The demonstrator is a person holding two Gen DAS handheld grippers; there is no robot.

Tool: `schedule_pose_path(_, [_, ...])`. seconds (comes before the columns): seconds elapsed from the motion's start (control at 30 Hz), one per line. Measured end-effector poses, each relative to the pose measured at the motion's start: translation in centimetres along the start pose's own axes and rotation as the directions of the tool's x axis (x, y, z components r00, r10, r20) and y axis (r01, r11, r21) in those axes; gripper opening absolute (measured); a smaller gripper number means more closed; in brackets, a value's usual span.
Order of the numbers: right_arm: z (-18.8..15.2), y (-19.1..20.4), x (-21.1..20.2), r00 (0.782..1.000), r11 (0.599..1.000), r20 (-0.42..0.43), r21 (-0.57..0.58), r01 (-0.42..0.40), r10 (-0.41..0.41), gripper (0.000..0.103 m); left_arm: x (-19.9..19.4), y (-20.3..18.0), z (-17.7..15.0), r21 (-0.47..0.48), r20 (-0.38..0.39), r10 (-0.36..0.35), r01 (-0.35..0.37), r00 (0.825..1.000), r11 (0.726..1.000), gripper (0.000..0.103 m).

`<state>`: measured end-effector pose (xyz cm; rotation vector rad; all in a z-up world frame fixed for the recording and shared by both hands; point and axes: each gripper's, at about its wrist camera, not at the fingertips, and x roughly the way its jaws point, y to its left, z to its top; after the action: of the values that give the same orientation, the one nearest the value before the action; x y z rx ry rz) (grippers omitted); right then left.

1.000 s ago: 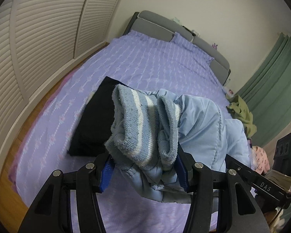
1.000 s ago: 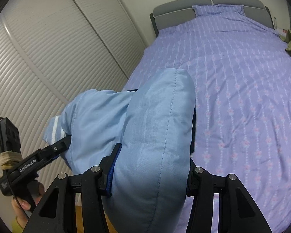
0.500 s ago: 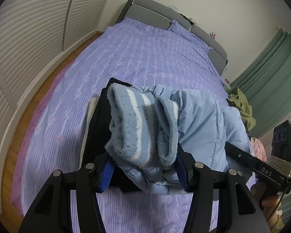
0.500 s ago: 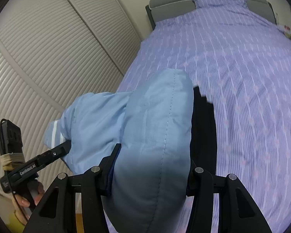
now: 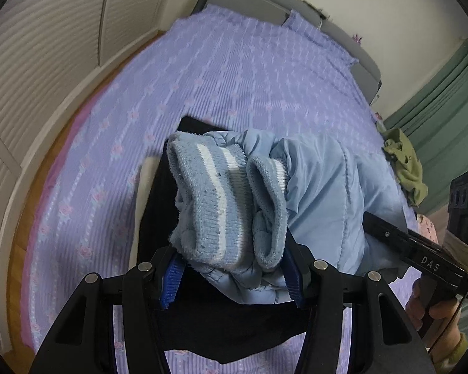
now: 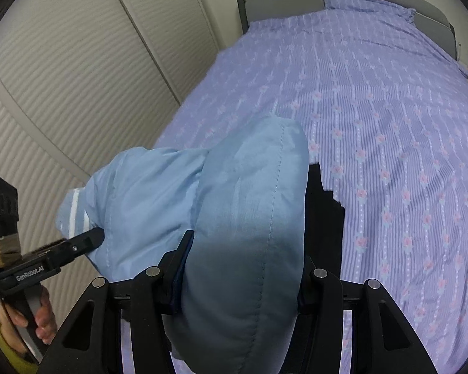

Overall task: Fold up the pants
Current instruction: 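Lift the folded pants with both tools and carry them over the black stack, then lower the pants onto the black stack and open both tools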

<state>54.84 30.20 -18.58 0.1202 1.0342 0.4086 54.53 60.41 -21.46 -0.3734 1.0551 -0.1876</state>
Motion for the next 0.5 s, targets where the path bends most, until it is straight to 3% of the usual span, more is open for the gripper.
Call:
schedule_pose_path(0.23, [-0.9,-0.5,2.7,0.997,0.998,-0.058,0.003,0.060,-0.059,0.052,3.5,1.0,-1.2,-0.026,-0.083,0.018,-0.020,0.996,0.999,0.056])
schedule_pose_path(0.3, [-1.2,-0.6,3.0,0.996,0.997,-0.062,0.000,0.071,-0.071,0.057,3.9,1.4,-1.4,-0.037,-0.098,0.023,-0.026,0.995,0.999,0.058])
schedule_pose_path(0.37, [-1.3,-0.7,3.3,0.993,0.995,-0.060,-0.015,0.097,-0.097,0.071,3.9,1.7,-1.5,-0.046,-0.108,0.026,-0.032,0.994,0.998,0.061])
schedule_pose_path(0.5, [-1.2,-1.0,2.9,0.992,0.993,-0.060,-0.037,0.110,-0.112,0.078,3.6,1.8,-1.6,-0.043,-0.115,0.067,-0.072,0.991,0.996,0.072])
